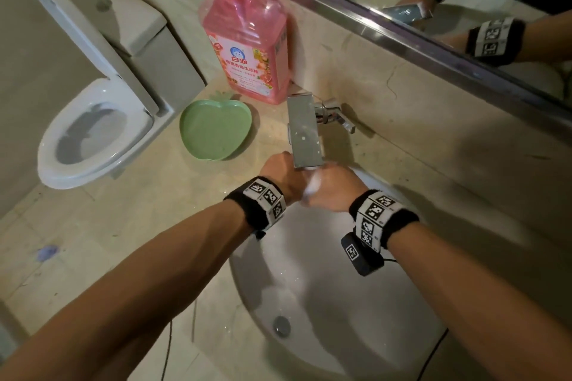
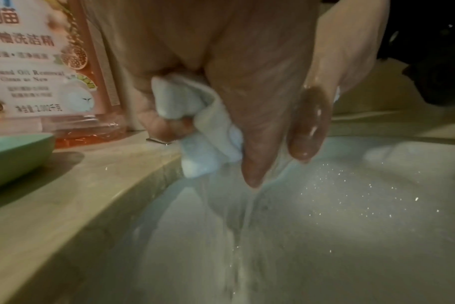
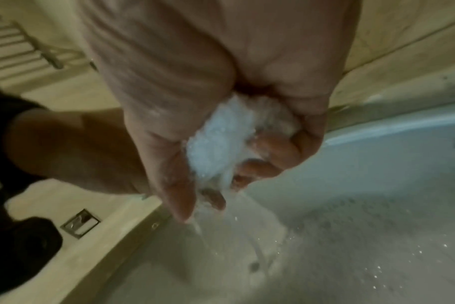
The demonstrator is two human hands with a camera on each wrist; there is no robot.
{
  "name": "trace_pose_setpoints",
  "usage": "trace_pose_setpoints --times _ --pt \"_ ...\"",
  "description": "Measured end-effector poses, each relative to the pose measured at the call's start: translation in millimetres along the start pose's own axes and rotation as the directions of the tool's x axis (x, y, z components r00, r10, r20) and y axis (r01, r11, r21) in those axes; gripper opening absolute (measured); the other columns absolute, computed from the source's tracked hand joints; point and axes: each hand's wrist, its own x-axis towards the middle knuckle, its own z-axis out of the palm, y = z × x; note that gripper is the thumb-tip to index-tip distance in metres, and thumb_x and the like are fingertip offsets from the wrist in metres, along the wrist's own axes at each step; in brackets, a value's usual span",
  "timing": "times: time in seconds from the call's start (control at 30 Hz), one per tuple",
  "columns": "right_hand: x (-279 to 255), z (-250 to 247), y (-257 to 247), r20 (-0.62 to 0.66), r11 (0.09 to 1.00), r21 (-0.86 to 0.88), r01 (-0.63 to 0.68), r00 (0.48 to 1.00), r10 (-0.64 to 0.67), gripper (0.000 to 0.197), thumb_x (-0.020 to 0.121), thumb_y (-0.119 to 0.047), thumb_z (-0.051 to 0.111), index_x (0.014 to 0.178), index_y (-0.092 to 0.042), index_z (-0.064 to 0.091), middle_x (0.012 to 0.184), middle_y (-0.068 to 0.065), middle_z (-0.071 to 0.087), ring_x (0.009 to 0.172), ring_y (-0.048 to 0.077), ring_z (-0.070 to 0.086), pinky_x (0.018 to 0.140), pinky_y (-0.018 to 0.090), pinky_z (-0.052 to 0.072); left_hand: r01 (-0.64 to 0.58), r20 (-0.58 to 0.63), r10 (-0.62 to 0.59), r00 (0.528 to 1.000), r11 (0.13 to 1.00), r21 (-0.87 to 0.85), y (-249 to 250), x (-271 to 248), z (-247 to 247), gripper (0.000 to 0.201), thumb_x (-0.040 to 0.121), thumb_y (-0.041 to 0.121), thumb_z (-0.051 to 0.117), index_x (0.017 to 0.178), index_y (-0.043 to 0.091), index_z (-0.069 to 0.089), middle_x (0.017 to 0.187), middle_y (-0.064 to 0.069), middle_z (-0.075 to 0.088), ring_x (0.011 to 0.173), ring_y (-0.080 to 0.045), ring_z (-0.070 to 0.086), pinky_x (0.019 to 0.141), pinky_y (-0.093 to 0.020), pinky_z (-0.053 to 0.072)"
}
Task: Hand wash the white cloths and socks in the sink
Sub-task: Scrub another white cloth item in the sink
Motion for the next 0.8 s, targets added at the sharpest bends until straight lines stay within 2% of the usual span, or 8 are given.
trace_pose_setpoints --times 0.07,0.17,0.37,0.5,0.57,0.63,0.73,0.8 --pt "6.5 3.0 1.2 -0.049 0.991 -0.130 0.010 0.999 -0.016 0.040 0.075 -0.054 0.073 0.100 -0.023 0.066 0.091 -0.004 0.065 0.084 0.018 0.064 0.069 0.025 0.048 0.078 -0.033 -0.083 0.996 0.988 -0.130 3.6 -2.5 1.5 0.031 0.094 0.037 0.054 0.103 0.013 0.071 0.099 -0.010 0.073 0.088 -0.030 0.067 0.081 -0.037 0.058" --pt "10.2 4.1 5.4 -0.097 0.963 -0.265 0.036 0.993 -0.064 0.020 0.085 -0.038 0.060 0.091 -0.019 0.059 0.077 0.000 0.059 0.070 0.022 0.061 0.060 0.024 0.038 0.137 -0.012 -0.142 0.990 0.968 -0.209 10.1 -2.8 3.4 0.038 0.092 0.046 0.053 0.107 0.015 0.071 0.100 -0.006 0.073 0.089 -0.028 0.067 0.083 -0.040 0.059" --pt "5.8 2.2 10.6 -0.080 0.894 -0.430 0.125 0.981 -0.175 0.015 0.089 -0.029 0.057 0.080 -0.018 0.051 0.063 -0.002 0.049 0.059 0.018 0.055 0.061 0.027 0.036 -0.106 0.109 0.089 0.990 0.982 0.157 16.4 2.2 2.8 0.023 0.088 0.033 0.055 0.106 0.025 0.067 0.104 -0.002 0.071 0.093 -0.024 0.068 0.082 -0.034 0.059" --pt "-1.2 -0.6 11.9 -0.175 0.939 -0.337 0.068 0.975 -0.134 0.024 0.087 -0.029 0.065 0.107 -0.017 0.063 0.088 0.005 0.064 0.077 0.026 0.062 0.066 0.033 0.047 -0.121 0.153 0.097 0.983 0.980 0.156 9.6 7.9 2.0 0.040 0.084 0.044 0.056 0.122 0.032 0.061 0.122 0.004 0.063 0.099 -0.020 0.062 0.087 -0.033 0.055" --pt "-3.4 -2.2 13.4 -0.197 0.967 -0.252 0.036 0.977 -0.088 0.037 0.085 -0.037 0.071 0.112 -0.018 0.056 0.090 0.003 0.062 0.075 0.021 0.059 0.067 0.031 0.049 -0.195 0.214 0.167 0.962 0.974 0.114 8.1 8.0 0.3 0.029 0.084 0.040 0.057 0.110 0.028 0.060 0.119 -0.002 0.064 0.098 -0.023 0.060 0.089 -0.037 0.053" --pt "-1.8 -7.5 15.3 -0.214 0.979 -0.204 0.027 0.974 -0.071 0.056 0.079 -0.032 0.079 0.121 -0.015 0.046 0.094 0.002 0.056 0.078 0.020 0.055 0.067 0.030 0.042 -0.234 0.287 0.209 0.935 0.971 0.055 1.6 6.2 -1.3 0.030 0.086 0.032 0.061 0.116 0.028 0.058 0.120 -0.002 0.061 0.105 -0.022 0.058 0.092 -0.031 0.051" --pt "-1.0 -13.2 12.7 -0.168 0.948 -0.226 0.223 0.950 -0.263 0.055 0.079 -0.019 0.079 0.127 -0.019 0.054 0.115 0.004 0.053 0.104 0.023 0.059 0.079 0.032 0.048 -0.217 0.278 0.300 0.913 0.932 -0.292 -8.6 -2.6 -6.1 0.038 0.082 0.030 0.070 0.106 0.054 0.054 0.109 0.027 0.054 0.095 0.009 0.050 0.075 0.003 0.037" --pt "-2.1 -10.4 7.2 -0.148 0.902 -0.240 0.359 0.905 -0.399 0.053 0.081 -0.015 0.076 0.131 -0.020 0.060 0.131 0.007 0.049 0.119 0.024 0.051 0.094 0.036 0.049 -0.214 0.208 0.325 0.923 0.880 -0.425 -12.1 -9.2 -10.5 0.042 0.081 0.033 0.071 0.101 0.064 0.051 0.108 0.039 0.054 0.096 0.018 0.050 0.081 0.002 0.037"
